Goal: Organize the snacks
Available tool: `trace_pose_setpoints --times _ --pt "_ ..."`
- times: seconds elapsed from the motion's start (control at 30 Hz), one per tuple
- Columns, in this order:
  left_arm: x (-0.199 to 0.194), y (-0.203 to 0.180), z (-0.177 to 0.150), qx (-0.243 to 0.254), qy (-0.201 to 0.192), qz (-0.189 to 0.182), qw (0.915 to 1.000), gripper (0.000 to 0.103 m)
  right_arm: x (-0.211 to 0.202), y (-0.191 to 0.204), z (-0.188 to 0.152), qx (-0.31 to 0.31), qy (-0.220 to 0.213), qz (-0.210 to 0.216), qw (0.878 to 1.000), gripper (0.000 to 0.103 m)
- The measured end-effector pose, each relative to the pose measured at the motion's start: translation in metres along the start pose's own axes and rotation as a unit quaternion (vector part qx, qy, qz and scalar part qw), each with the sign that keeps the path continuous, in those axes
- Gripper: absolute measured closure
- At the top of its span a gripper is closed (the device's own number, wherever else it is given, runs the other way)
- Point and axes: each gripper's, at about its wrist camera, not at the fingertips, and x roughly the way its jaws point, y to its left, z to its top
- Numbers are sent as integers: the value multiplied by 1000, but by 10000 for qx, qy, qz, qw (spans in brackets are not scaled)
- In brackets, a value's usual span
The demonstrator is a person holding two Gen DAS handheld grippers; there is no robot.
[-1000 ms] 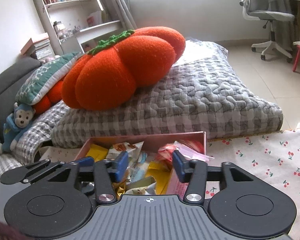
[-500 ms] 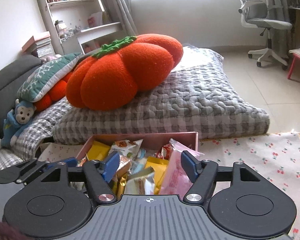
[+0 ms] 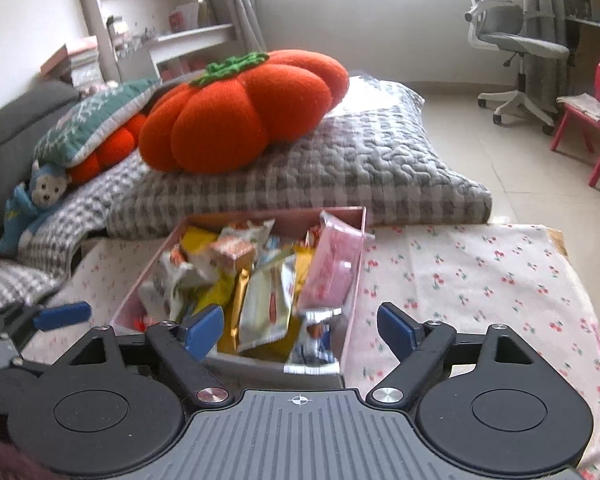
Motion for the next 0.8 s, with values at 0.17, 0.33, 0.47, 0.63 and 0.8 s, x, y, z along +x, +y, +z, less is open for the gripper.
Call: trace_pose_setpoints --times 0.17,0.33,0.47,0.63,0.8 --pt "-11 1 -10 -194 256 64 9995 1 -19 12 -11 -80 59 -116 9999 10" --pt "-21 2 -20 -311 533 227 9978 1 -28 22 -24 -125 202 -305 9993 9" --pt "-30 2 -26 -314 670 523 9959 1 -36 30 -36 -152 307 -497 9982 9" --pt "-38 3 -35 -433 775 642 9940 0 -44 38 -48 -193 407 -622 9970 7" --pt "-44 9 -41 -715 874 723 9910 0 -49 40 -56 -129 484 -812 9954 7"
